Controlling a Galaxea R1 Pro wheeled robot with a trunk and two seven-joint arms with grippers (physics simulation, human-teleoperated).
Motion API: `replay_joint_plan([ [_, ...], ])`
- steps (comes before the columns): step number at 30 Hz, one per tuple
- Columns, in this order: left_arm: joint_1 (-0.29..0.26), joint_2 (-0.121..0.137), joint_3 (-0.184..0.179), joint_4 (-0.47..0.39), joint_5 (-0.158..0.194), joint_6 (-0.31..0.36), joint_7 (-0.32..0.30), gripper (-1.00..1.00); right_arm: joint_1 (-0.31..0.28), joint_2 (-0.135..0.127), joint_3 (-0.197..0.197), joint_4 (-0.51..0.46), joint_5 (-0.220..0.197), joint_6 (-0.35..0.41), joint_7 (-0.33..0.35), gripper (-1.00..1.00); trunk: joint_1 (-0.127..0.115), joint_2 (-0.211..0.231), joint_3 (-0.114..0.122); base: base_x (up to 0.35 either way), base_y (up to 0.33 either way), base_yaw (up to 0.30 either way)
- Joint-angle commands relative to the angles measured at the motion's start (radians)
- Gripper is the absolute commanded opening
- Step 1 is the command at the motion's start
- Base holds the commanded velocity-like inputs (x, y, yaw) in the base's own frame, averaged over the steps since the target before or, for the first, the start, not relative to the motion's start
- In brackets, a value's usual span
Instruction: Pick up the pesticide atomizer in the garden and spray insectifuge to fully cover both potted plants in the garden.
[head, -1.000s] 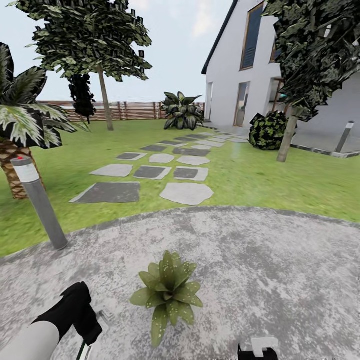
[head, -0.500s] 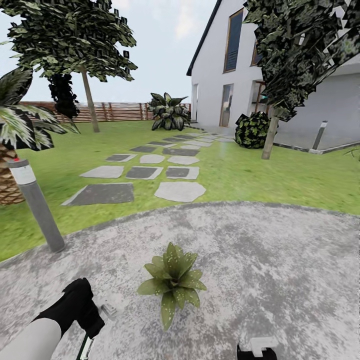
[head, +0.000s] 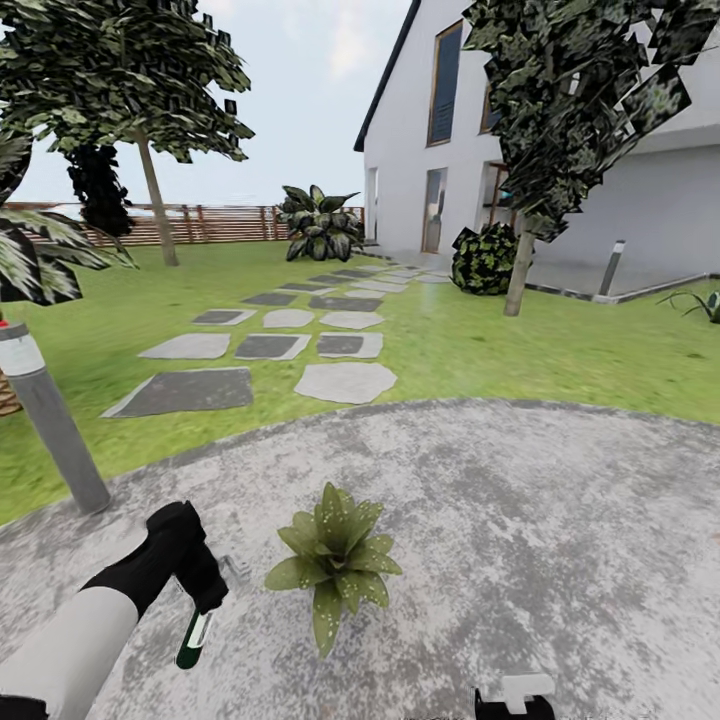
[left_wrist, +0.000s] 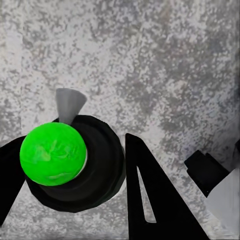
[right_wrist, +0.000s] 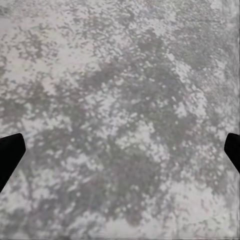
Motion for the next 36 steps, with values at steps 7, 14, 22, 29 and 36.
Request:
replay_joint_plan([
  [7,0.006,0.01,-0.039,0.001,-0.003,0.02,-0.063,-1.0,-0.001,-0.001,0.009,0.001,-0.01,-0.003,-0.002,1.0,0.0,0.0,-0.001,0.001,0.001,-0.202],
  [14,0.014,0.005,-0.042,0.002,-0.003,0.022,-0.064,-1.0,-0.001,-0.003,0.01,0.006,-0.007,-0.004,0.001,1.0,0.0,0.0,-0.001,0.216,0.178,-0.007],
  [22,0.043,0.0,-0.042,0.007,-0.008,0.019,-0.054,-1.0,-0.001,-0.003,0.01,0.007,-0.007,-0.003,0.0,1.0,0.0,0.0,-0.001,0.143,0.127,0.0],
  [29,0.047,-0.034,-0.045,-0.004,-0.008,0.019,-0.053,-1.0,-0.001,-0.003,0.01,0.007,-0.007,-0.003,-0.001,1.0,0.0,0.0,-0.001,0.003,0.003,0.0],
  [36,0.106,-0.025,-0.03,0.0,0.007,0.013,0.147,-1.0,-0.001,0.0,0.01,0.003,-0.01,-0.003,0.001,1.0,0.0,0.0,-0.001,0.0,0.0,0.0],
])
